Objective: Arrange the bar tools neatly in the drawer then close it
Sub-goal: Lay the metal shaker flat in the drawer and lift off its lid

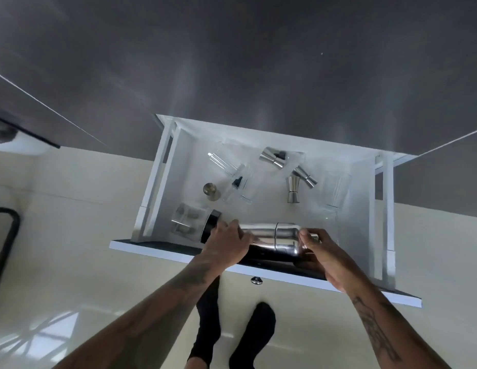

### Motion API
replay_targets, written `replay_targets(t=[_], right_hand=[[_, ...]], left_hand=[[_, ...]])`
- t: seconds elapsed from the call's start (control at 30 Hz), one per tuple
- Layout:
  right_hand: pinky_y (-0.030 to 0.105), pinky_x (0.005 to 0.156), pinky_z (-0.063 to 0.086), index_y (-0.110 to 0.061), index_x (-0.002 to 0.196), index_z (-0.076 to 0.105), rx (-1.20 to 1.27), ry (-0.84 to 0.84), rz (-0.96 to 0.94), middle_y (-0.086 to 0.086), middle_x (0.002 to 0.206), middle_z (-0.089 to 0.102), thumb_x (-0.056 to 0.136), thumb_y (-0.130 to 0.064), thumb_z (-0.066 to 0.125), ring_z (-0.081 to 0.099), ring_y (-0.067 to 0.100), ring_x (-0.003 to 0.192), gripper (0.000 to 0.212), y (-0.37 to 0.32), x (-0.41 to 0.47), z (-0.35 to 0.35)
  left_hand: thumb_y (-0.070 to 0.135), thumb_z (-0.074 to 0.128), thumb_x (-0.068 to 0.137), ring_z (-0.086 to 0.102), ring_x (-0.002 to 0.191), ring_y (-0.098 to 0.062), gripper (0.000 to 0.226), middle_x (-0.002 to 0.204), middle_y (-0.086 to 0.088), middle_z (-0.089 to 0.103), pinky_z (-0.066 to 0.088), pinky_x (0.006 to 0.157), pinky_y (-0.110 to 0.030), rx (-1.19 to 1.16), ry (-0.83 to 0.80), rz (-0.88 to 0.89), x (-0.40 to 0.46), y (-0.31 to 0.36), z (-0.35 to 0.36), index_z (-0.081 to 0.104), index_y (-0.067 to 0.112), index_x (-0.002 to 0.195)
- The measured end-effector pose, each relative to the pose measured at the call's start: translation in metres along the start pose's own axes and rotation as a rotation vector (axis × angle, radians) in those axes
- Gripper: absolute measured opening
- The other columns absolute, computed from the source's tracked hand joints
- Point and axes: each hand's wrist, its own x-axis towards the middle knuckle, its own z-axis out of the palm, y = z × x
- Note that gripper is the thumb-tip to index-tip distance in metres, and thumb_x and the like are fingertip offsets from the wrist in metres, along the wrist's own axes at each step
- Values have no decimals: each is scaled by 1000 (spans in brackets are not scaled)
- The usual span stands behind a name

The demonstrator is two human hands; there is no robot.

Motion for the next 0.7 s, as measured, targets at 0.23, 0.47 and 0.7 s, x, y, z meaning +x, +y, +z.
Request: replay_targets(t=[0.23,0.47,0.7], right_hand=[[39,71,61,-17,102,68,-153,76,99,16,106,69,96,-14,54,71,29,89,15,12,18,7],[32,70,59,-24,115,69,-400,186,96,9,105,71,90,-1,56,74,22,66,36,9,18,11],[35,90,49,-22,115,69,-676,301,-50,12,110,69,90,-21,59,67,28,97,27,0,-1,7]], left_hand=[[38,49,94,54,109,-17,35,122,-2,54,48,88,-31,411,422,284,-8,-27,-20,59,17,119],[73,52,77,30,137,-34,87,151,-12,29,42,102,-48,630,279,-66,23,-60,-48,31,21,144],[33,68,86,46,129,-28,58,142,-9,51,42,104,-38,60,355,87,24,-92,-82,48,15,137]])
